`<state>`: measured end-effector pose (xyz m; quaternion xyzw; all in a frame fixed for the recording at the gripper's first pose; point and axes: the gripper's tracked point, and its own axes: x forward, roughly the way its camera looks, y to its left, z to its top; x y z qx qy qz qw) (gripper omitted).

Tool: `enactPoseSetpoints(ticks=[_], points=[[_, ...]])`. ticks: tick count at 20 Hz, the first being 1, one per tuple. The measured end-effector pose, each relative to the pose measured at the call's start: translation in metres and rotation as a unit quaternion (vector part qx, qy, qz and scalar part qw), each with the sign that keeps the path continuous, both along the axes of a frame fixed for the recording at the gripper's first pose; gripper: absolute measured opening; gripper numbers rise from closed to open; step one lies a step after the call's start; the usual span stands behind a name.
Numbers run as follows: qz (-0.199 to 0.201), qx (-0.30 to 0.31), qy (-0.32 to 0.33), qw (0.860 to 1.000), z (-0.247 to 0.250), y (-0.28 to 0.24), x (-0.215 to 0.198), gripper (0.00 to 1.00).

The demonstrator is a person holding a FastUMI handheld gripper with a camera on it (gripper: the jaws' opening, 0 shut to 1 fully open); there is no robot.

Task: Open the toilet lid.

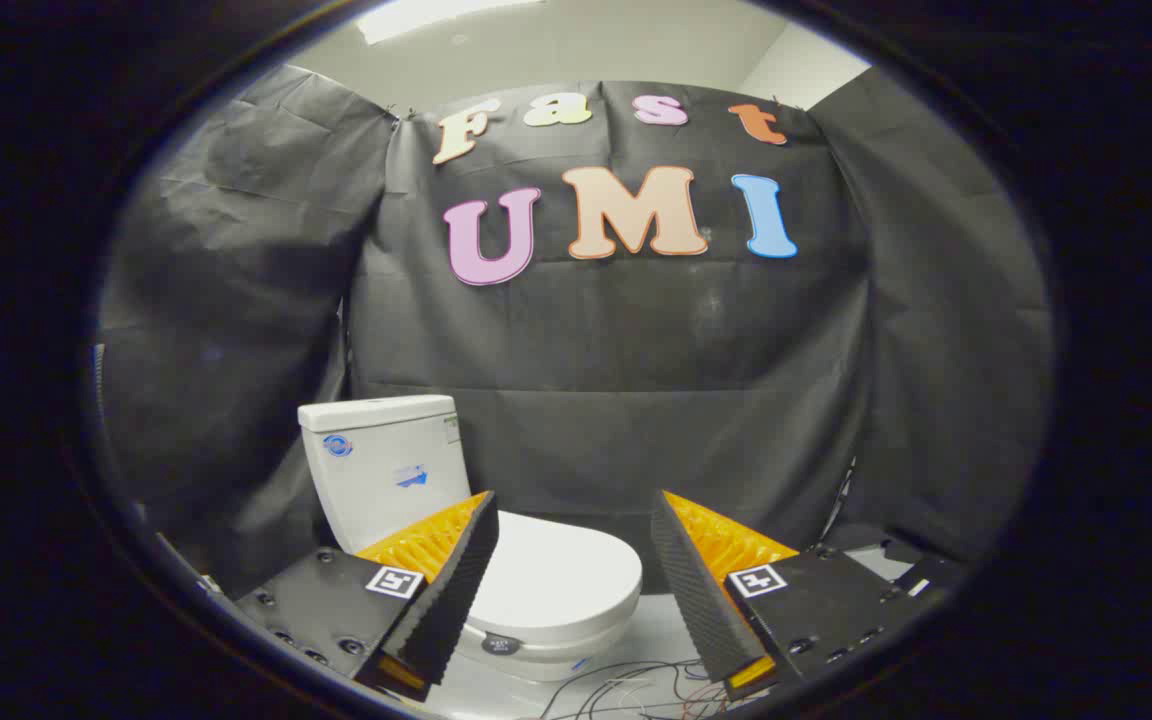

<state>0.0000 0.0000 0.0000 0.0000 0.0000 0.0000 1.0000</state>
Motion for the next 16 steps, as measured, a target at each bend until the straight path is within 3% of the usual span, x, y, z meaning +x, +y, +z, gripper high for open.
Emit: enactPoseSetpoints(ticks=[5,11,16], points=[[0.043,0.032,-0.053,0.997,0.023,0.035,0.040,0.92],[-0.007,0.110,-0.076,0.991,0.014,0.065,0.060,0.92],[-0.090,0.211,-0.075,0.970,-0.024,0.072,0.060,0.89]])
